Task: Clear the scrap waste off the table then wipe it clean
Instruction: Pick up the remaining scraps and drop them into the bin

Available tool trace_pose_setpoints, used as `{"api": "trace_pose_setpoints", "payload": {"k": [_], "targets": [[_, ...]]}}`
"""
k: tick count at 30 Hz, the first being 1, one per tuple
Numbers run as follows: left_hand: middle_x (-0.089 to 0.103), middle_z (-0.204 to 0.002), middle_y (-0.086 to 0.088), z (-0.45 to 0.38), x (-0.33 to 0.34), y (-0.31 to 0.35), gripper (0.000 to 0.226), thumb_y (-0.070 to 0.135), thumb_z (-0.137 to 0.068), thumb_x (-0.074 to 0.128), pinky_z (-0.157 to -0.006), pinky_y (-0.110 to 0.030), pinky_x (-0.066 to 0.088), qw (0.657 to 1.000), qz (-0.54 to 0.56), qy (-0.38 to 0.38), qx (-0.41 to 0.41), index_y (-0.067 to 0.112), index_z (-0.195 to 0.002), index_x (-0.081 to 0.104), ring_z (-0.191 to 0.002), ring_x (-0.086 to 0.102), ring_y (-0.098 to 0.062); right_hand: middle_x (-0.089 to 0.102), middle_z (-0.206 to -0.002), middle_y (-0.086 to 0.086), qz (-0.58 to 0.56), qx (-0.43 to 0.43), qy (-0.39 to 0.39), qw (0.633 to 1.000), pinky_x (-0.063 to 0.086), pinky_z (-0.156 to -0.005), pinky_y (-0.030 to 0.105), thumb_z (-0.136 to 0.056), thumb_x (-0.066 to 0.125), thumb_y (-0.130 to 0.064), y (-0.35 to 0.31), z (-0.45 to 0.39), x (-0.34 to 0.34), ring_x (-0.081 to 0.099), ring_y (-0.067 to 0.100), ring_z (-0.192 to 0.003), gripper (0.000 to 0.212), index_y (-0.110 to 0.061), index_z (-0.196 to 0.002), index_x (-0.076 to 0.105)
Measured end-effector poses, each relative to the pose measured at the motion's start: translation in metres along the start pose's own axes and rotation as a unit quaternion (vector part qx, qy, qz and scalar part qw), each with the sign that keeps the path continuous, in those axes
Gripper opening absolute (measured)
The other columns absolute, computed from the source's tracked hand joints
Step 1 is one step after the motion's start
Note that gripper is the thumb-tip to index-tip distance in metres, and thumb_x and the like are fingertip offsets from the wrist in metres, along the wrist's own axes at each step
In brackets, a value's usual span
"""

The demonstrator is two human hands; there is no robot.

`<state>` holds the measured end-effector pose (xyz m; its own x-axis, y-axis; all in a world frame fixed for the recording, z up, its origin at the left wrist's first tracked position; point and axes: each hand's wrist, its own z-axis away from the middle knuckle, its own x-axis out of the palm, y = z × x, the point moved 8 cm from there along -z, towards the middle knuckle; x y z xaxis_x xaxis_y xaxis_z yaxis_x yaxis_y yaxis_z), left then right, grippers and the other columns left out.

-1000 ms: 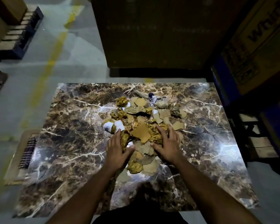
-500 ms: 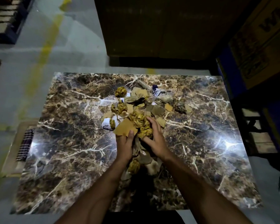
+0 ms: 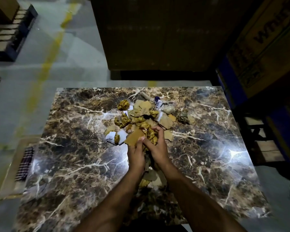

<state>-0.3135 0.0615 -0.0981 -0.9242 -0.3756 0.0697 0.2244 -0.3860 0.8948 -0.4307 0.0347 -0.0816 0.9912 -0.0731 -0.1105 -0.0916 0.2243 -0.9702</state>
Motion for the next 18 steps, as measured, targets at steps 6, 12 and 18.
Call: {"api": "trace_pose_setpoints", "payload": {"k": [6, 12, 18], "targets": [[0.061, -0.12, -0.003, 0.001, 0.002, 0.03, 0.048, 0.005, -0.096, 0.065, -0.078, -0.021, 0.054, 0.997, -0.001, -0.052, 0.062, 0.036, -0.124, 0.039, -0.098, 0.066, -0.009, 0.044, -0.146, -0.029, -0.055, 0.004, 0.004, 0.998, 0.045, -0.108, 0.029, -0.09, 0.074, -0.027, -0.011, 0.005, -0.01, 0.046, 0.003, -0.136, 0.067, -0.046, -0.146, 0.044], [0.063, -0.136, -0.001, 0.009, 0.02, 0.029, 0.044, 0.023, -0.092, 0.07, -0.097, -0.04, 0.056, 0.986, 0.013, -0.164, 0.018, 0.041, -0.13, 0.057, -0.114, 0.067, -0.015, 0.055, -0.146, -0.004, -0.088, 0.015, 0.022, 0.996, 0.048, -0.11, 0.042, -0.079, 0.081, -0.042, -0.019, 0.007, -0.017, 0.052, 0.017, -0.135, 0.059, -0.045, -0.133, 0.058], [0.06, -0.139, -0.006, 0.016, 0.014, 0.029, 0.054, 0.037, -0.082, 0.072, -0.101, -0.05, 0.053, 0.989, 0.038, -0.145, 0.014, 0.03, -0.134, 0.059, -0.121, 0.064, -0.024, 0.07, -0.114, -0.017, -0.093, 0.002, 0.027, 0.995, 0.057, -0.094, 0.034, -0.083, 0.082, -0.017, -0.028, 0.011, -0.018, 0.065, 0.018, -0.114, 0.038, -0.037, -0.111, 0.066]]}}
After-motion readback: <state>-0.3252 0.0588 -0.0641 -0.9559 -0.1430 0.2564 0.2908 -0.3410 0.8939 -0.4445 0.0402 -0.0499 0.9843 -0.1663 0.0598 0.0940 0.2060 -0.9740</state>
